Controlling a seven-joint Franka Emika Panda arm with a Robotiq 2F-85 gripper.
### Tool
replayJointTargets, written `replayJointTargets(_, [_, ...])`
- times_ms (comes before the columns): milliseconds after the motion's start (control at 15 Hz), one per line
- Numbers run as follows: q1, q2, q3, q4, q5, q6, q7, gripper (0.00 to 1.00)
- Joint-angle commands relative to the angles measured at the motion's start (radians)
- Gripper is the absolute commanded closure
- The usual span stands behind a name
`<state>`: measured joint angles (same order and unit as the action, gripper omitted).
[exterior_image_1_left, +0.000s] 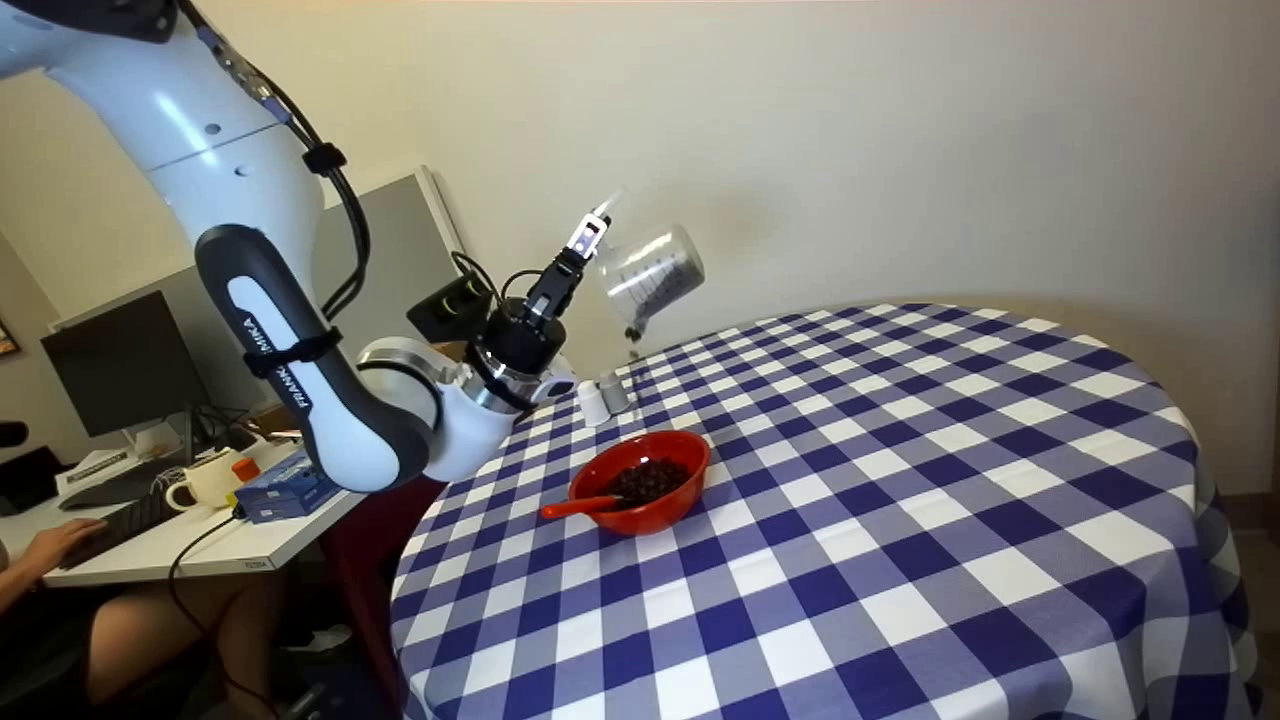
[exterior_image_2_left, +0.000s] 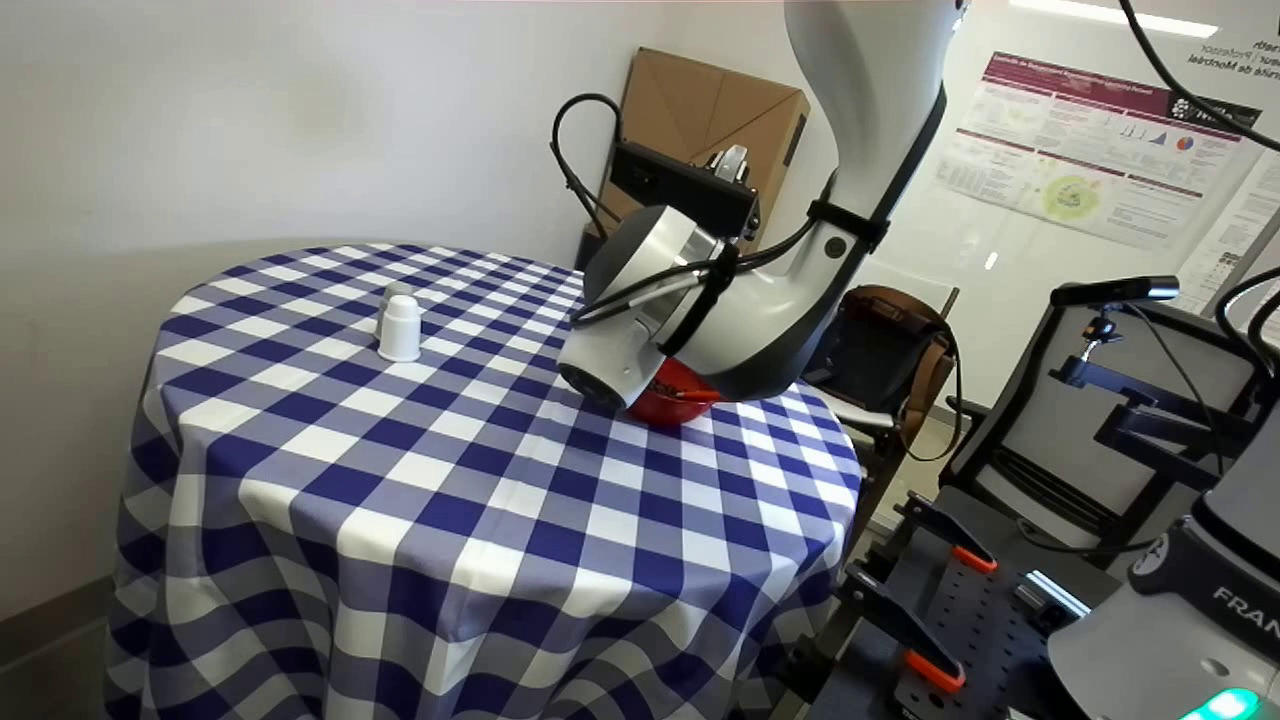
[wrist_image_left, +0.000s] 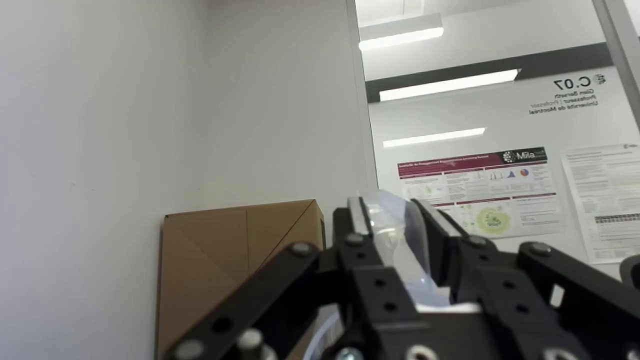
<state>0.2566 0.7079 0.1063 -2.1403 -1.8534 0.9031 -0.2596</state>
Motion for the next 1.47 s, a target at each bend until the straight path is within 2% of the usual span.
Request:
replayJointTargets(0, [0.002,0.005,-0.008,-0.02,-0.036,-0.044,0.018,0.88])
replayJointTargets(667, [0.002,0.009,-0.009,-0.039,-0.047,-0.083,0.029,0.88])
replayJointTargets(1400, [0.045,0.014,-0.06,-0.038,-0.072,-0.086,0.033,0.88])
